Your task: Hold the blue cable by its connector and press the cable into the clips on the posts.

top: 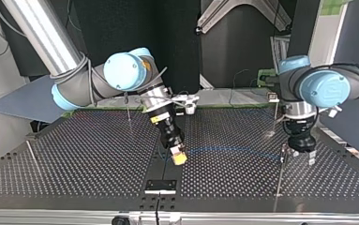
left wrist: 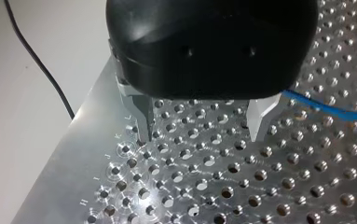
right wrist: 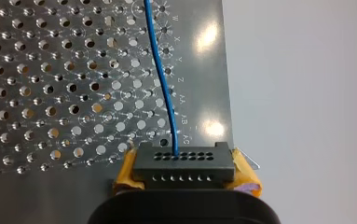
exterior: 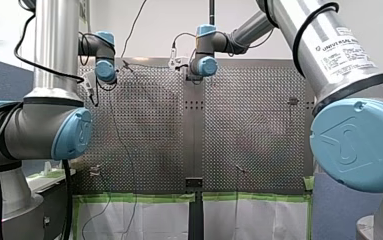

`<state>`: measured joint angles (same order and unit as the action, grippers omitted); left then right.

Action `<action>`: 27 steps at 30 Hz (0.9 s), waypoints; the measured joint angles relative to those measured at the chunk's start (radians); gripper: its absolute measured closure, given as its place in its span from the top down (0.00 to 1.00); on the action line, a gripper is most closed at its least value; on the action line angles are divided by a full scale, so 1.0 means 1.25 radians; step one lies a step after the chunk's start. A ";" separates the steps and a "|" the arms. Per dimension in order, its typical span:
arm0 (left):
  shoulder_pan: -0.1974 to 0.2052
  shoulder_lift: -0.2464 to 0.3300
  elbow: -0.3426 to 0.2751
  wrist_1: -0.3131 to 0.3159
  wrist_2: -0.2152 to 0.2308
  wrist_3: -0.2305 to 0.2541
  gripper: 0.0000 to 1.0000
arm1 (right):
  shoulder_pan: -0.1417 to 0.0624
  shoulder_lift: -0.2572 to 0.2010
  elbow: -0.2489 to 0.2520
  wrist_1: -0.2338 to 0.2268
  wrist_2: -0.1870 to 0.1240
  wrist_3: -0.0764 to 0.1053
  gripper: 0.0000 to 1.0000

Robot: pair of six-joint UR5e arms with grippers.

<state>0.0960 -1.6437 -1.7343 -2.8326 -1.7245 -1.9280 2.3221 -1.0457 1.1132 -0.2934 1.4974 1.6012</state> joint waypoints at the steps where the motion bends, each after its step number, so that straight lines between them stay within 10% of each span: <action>1: 0.000 0.002 -0.001 -0.004 0.001 -0.004 1.00 | 0.000 0.000 0.000 0.000 0.000 0.000 0.00; 14: 0.003 0.082 -0.071 -0.088 0.076 -0.065 1.00 | 0.000 0.001 0.000 0.000 0.000 -0.004 0.00; 27: 0.006 0.168 -0.074 -0.172 0.159 -0.030 1.00 | 0.000 0.001 0.001 0.004 -0.001 -0.004 0.00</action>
<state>0.1030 -1.4336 -1.8273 -3.0482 -1.5255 -1.9653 2.3218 -1.0446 1.1148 -0.2879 1.4958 1.5956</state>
